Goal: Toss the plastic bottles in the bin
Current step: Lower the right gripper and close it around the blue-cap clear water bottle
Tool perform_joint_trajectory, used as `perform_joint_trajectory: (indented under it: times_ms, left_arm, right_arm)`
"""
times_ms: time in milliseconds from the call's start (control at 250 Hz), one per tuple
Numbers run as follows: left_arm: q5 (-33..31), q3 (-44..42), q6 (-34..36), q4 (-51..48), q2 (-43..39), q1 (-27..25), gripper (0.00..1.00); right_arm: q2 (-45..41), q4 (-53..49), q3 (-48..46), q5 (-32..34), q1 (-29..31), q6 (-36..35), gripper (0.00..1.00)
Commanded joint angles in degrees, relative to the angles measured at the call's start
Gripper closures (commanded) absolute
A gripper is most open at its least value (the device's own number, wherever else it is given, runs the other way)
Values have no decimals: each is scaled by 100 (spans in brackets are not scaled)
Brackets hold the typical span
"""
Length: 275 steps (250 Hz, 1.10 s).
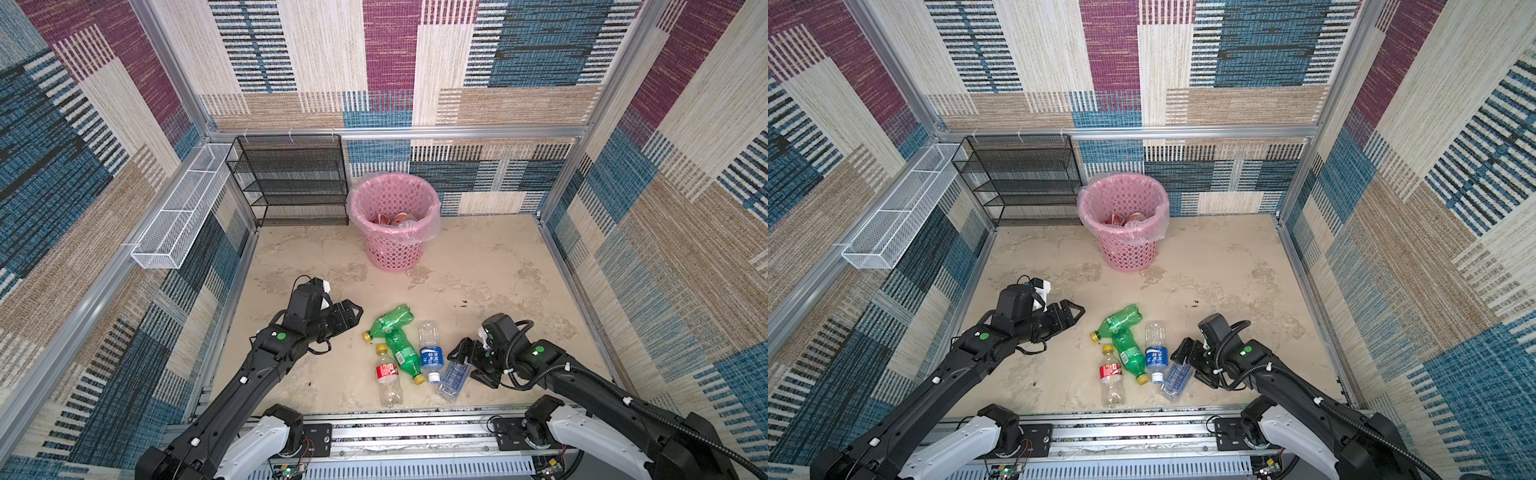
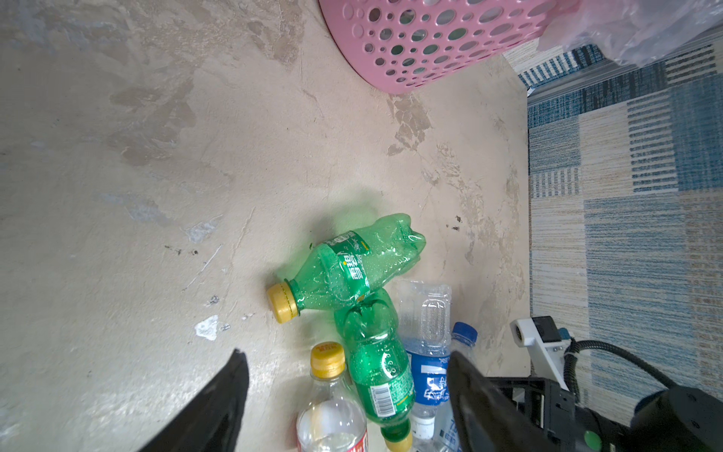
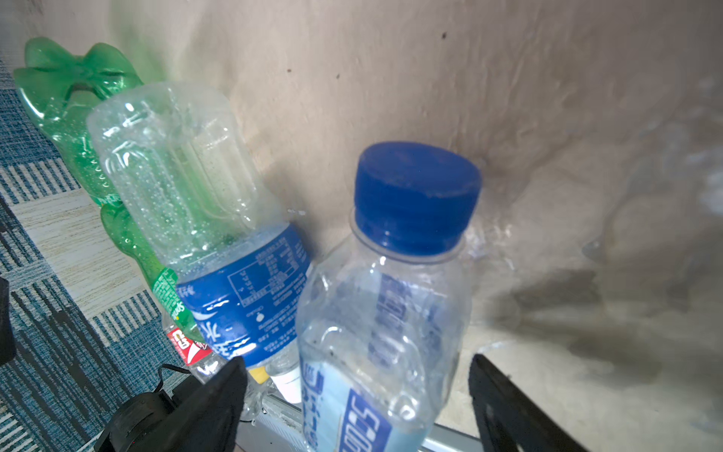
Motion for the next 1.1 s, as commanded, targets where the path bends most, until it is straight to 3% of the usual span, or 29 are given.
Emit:
perform_joint_trajectory:
  times_ms: [0,808,1096]
  left_arm:
    - [-20,23,138,32,6,5,19]
    - [-95,-65,180,-36,-85,40,19]
    - [-93,-74,191,0,-49,56,19]
  right_arm:
    - [56,211,-20,140,75,167,11]
    - [322,572,-239,312,351,462,19]
    - [257,594,-247,365,357,488,27]
